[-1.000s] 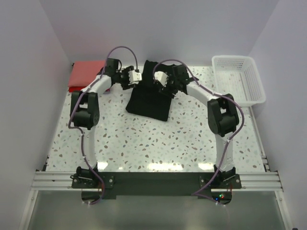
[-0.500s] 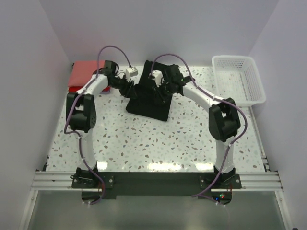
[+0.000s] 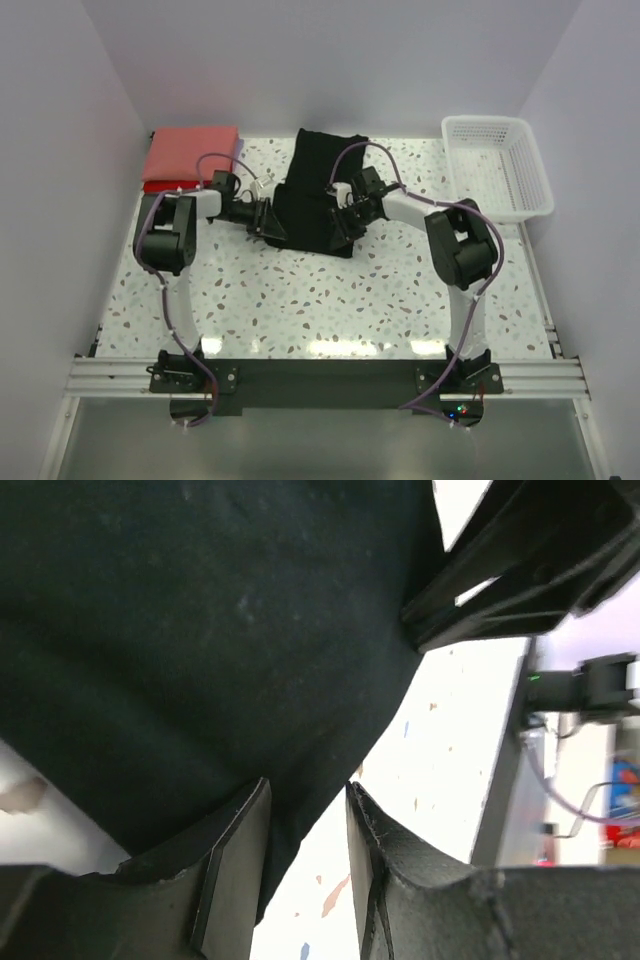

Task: Fold and stack the t-shirts
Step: Fold the tshirt

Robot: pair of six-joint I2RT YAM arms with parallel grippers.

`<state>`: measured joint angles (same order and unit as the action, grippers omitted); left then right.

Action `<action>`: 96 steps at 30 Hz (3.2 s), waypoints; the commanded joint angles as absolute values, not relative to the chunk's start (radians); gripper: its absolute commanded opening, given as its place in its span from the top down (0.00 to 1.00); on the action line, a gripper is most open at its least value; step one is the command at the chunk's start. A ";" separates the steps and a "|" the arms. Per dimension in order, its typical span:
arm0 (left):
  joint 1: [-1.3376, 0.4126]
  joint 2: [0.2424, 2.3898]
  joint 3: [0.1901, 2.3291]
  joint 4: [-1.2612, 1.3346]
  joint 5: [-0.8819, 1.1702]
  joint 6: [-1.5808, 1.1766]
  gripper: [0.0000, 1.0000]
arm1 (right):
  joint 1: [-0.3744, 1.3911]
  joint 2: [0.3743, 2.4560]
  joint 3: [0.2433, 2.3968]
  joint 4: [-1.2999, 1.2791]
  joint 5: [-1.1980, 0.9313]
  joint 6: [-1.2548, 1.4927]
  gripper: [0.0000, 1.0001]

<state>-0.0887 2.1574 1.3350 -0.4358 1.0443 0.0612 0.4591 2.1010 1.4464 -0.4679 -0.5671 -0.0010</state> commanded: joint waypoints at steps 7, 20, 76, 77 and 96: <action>-0.110 2.076 1.062 -0.373 1.020 -0.029 0.57 | 0.387 1.939 1.197 -0.560 -0.555 -0.156 0.70; -0.103 1.642 1.128 -0.589 0.971 0.546 0.46 | 0.429 1.566 1.172 -0.592 -0.473 -0.463 0.52; -0.248 1.436 1.117 -0.655 0.747 1.295 1.00 | 0.548 1.427 1.223 -0.721 -0.351 -0.916 1.00; -0.252 1.416 1.105 -0.678 0.753 1.302 1.00 | 0.555 1.404 1.206 -0.747 -0.362 -0.916 1.00; -0.291 1.437 1.344 -1.094 0.787 1.310 1.00 | 0.514 1.333 1.258 -1.112 -0.529 -0.965 1.00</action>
<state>-0.3069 1.3178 1.2404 -1.1328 0.8211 1.3426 0.5835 1.2606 1.2163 -1.0538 -0.5167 -0.9176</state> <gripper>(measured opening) 0.039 0.027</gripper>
